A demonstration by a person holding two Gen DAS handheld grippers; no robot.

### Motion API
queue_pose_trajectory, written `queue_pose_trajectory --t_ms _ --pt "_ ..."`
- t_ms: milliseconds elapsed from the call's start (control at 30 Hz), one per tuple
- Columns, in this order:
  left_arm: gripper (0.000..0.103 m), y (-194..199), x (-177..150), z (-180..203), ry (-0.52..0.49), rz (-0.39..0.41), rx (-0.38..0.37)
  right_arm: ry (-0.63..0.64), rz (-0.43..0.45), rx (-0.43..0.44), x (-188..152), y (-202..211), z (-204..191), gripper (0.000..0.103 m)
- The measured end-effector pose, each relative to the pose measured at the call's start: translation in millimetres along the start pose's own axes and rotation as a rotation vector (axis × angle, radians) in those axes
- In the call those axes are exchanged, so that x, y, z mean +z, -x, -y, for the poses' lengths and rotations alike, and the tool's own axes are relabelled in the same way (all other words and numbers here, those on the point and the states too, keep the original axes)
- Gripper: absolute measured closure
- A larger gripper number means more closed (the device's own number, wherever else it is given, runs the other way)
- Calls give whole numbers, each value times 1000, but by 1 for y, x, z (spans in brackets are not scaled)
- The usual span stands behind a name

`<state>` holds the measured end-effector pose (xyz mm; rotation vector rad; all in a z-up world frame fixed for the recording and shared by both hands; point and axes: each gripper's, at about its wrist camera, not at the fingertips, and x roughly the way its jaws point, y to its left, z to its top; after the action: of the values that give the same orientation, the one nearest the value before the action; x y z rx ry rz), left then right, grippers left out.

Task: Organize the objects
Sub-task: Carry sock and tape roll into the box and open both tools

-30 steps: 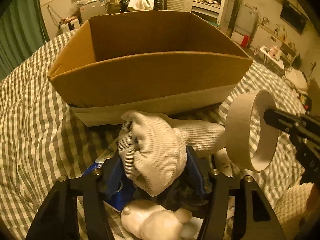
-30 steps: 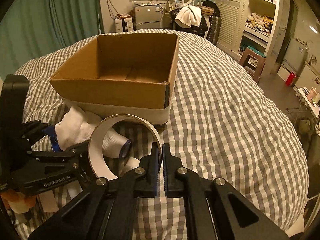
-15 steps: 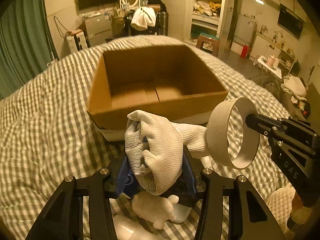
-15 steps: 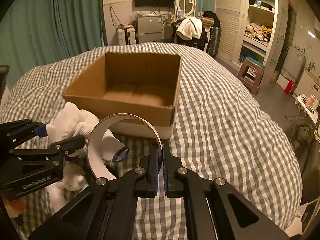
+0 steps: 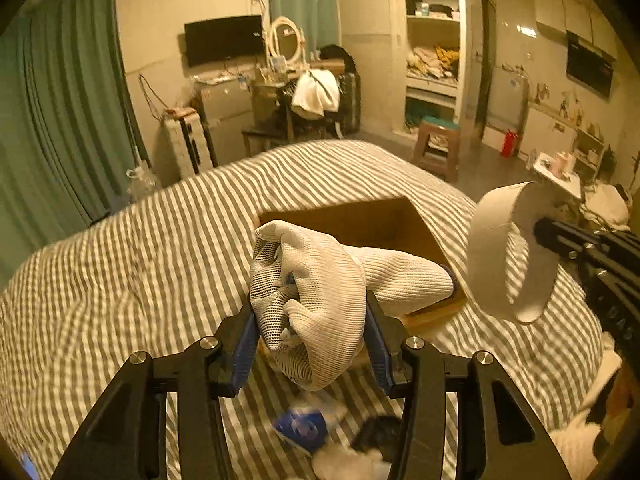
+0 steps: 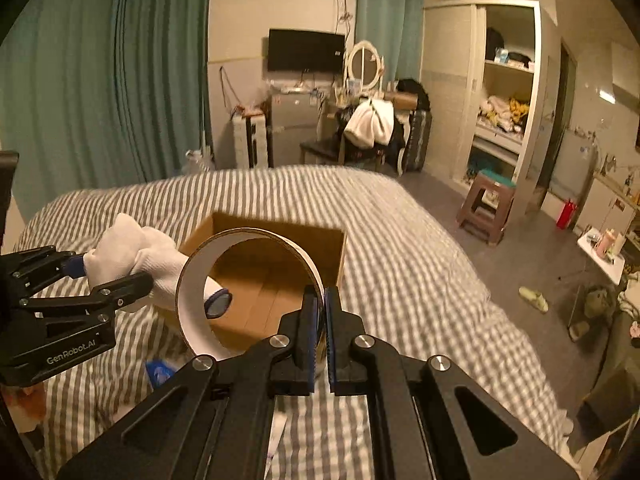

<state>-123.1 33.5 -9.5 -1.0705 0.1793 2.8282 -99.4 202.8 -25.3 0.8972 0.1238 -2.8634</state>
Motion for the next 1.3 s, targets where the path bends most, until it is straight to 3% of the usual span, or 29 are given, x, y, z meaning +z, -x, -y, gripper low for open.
queue_pose_trajectory --t_ms 233,467,800,933,1000,1167,1300 --pt "54 -47 34 -21 14 6 70 -12 -10 12 54 -34 -2 100" --pt "54 -88 46 -32 26 -19 23 -9 -105 -22 88 -103 -12 100" --pt "54 -149 28 -21 -11 -108 32 -8 -248 -52 59 -191 -27 100" --pt "54 -155 21 -11 -46 -95 24 -1 -271 -36 50 -200 -25 99" --pt "54 -156 18 -15 -15 -99 3 -7 -275 -18 47 -199 -23 98" --pt "45 -154 14 -25 84 -135 -83 -48 -268 57 43 -187 -15 86" --pt "17 -130 18 -27 68 -87 -89 -123 -228 164 39 -169 -3 59"
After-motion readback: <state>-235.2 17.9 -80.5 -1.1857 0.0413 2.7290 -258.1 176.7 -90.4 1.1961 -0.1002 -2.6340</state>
